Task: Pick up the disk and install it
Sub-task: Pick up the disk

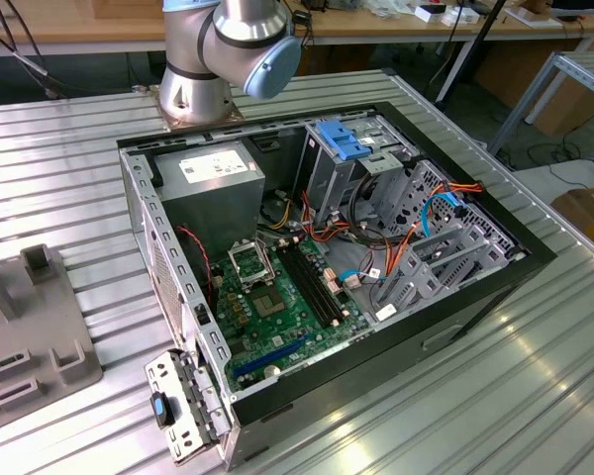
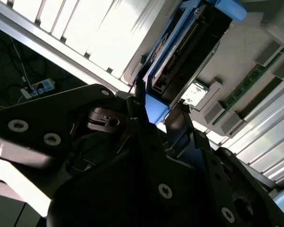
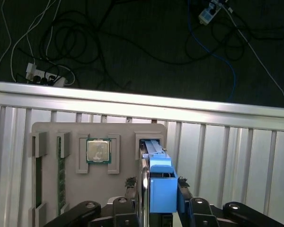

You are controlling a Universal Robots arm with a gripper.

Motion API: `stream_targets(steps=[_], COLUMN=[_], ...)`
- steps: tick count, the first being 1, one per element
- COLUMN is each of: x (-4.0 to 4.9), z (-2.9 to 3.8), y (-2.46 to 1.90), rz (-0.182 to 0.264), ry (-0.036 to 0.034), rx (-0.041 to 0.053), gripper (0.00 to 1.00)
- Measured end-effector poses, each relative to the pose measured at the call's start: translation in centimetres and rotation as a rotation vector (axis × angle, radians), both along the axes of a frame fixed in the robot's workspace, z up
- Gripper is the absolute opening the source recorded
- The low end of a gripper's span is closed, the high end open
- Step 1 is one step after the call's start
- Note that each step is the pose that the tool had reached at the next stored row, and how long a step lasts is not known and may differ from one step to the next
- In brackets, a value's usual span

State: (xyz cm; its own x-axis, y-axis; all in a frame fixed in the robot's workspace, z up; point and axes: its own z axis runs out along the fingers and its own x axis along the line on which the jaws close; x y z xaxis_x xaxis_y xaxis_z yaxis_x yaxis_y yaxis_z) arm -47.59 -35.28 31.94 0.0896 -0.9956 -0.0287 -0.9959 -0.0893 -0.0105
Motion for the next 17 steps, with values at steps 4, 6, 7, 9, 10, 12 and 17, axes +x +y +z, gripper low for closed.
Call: stream_targets(steps=[4, 6, 7, 9, 10, 12, 17], x=[0.00, 0.00, 0.00, 0.00, 0.00, 0.00, 0.00], z=[0.02, 0.04, 0.03, 0.01, -0.07, -0.20, -0.72], y=[0.00, -0.04, -0.09, -0.12, -0.16, -0.19, -0.34], rz=[0.000, 0.000, 0.000, 0.000, 0.000, -0.001, -0.003], ry=[0.0001, 0.0005, 0.0004, 0.0002, 0.0000, 0.0002, 0.0001], rx=[-0.0001, -0.0001, -0.0001, 0.0001, 0.0001, 0.0001, 0.0001], gripper=[0.45, 0.45, 0.45, 0.45, 0.45, 0.45, 0.45])
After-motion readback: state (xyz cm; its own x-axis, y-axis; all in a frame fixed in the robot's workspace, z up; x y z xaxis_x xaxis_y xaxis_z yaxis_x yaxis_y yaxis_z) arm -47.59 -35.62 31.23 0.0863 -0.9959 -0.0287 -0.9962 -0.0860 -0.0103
